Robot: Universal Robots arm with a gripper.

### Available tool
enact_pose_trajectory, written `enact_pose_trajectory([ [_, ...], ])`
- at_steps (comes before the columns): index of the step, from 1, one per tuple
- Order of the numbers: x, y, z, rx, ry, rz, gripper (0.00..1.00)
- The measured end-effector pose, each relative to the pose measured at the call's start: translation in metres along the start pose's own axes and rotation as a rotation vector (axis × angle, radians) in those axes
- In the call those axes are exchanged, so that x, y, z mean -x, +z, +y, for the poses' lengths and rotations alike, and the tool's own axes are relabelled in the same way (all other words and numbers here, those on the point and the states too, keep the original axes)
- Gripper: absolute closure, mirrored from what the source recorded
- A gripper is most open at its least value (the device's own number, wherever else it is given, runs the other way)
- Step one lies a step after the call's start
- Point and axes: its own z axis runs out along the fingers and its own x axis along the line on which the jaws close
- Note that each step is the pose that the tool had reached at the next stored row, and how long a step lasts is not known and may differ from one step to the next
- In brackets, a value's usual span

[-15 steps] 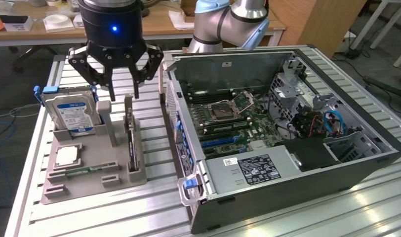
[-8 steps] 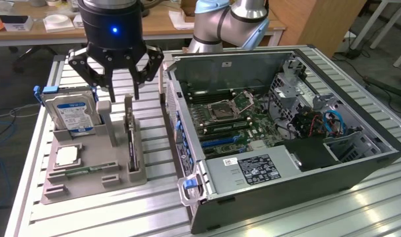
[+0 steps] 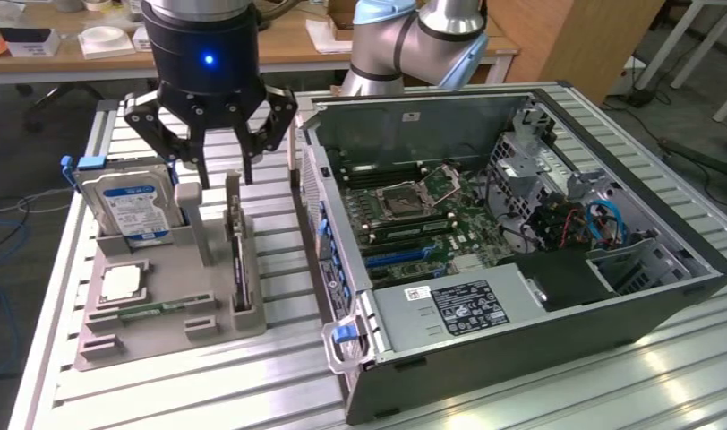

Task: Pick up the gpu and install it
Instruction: 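Pick up the gpu and move the gpu toward the slot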

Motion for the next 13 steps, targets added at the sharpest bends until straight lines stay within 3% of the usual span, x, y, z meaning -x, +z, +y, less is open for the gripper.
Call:
enact_pose_trajectory([
  [13,0.0,0.0021,-0.0027,0.0001,-0.001,0.0001,0.53],
])
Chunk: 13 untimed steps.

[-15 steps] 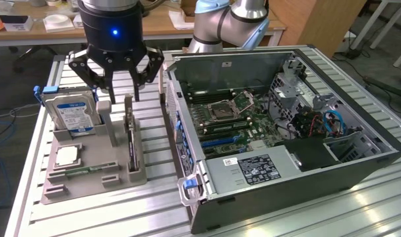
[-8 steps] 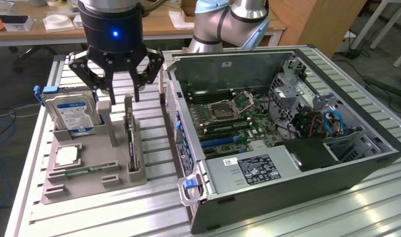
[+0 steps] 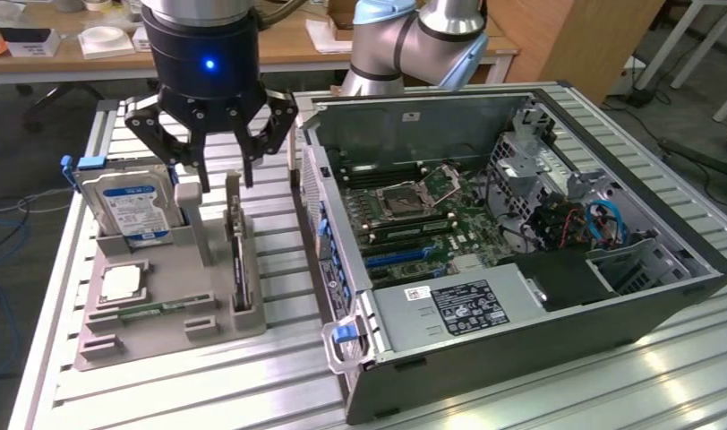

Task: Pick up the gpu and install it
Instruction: 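Pick up the gpu and move the gpu toward the slot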

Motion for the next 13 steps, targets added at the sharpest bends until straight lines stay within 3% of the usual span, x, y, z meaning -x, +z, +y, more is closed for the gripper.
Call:
enact_pose_trajectory([
  [13,-0.0001,0.002,-0.0044,0.0,-0.001,0.0001,0.53],
])
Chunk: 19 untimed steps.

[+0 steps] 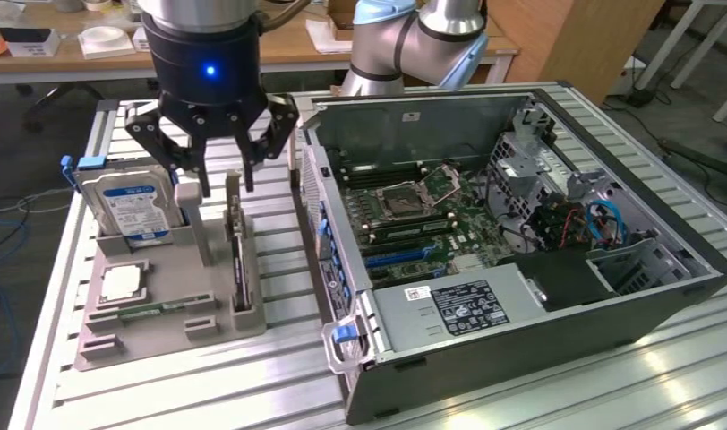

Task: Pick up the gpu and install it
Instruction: 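Pick up the gpu and move the gpu toward the slot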

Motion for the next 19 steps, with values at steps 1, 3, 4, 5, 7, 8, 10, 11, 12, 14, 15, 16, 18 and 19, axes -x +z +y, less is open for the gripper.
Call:
enact_pose_trajectory([
  [1,0.0,0.0001,-0.0004,0.0,0.0,0.0,0.53],
  [3,-0.0001,0.0005,-0.0014,0.0,0.0,0.0,0.53],
  [4,-0.0001,0.0007,-0.0018,0.0,-0.001,0.0,0.53],
  [5,-0.0001,0.0008,-0.0021,0.0,-0.001,0.0,0.53],
  [7,-0.0001,0.0011,-0.0029,-0.0001,-0.001,0.0001,0.53],
  [8,-0.0001,0.0013,-0.0032,-0.0001,-0.001,0.0001,0.53],
  [10,-0.0001,0.0016,-0.0038,0.0,-0.001,0.0002,0.53],
  [11,-0.0002,0.0018,-0.0041,0.0,-0.002,0.0001,0.53],
  [12,-0.0002,0.002,-0.0044,-0.0001,-0.002,0.0002,0.53],
  [14,-0.0002,0.0023,-0.0051,-0.0001,-0.002,0.0002,0.53],
  [15,-0.0002,0.0024,-0.0055,-0.0001,-0.002,0.0003,0.53],
  [16,-0.0002,0.0026,-0.006,-0.0001,-0.002,0.0002,0.53],
  [18,-0.0002,0.0029,-0.0068,-0.0001,-0.003,0.0002,0.53],
  [19,-0.0002,0.003,-0.0072,-0.0001,-0.003,0.0003,0.53],
])
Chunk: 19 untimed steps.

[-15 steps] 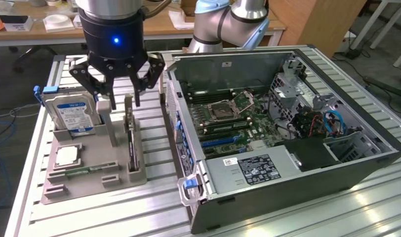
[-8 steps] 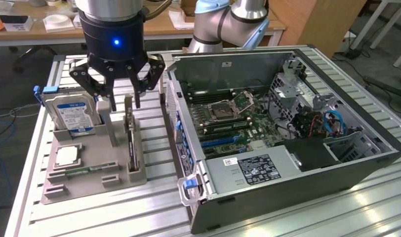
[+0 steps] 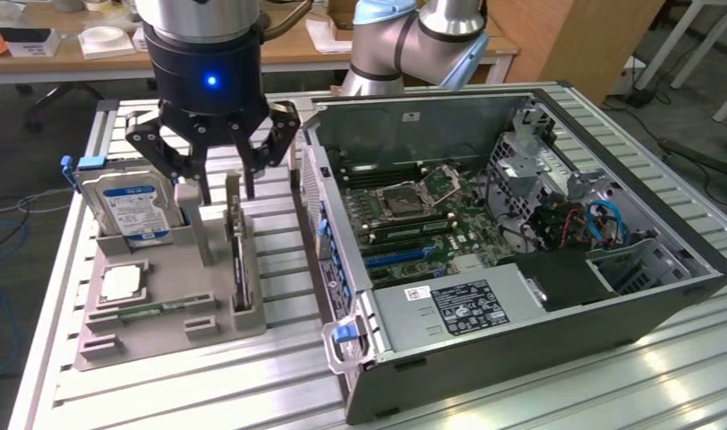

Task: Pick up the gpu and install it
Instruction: 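Pick up the gpu and move the gpu toward the slot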

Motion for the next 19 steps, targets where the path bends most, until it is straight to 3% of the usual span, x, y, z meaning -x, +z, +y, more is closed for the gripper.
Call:
enact_pose_trajectory([
  [19,-0.0004,0.0025,-0.009,-0.0001,-0.003,0.0002,0.53],
])
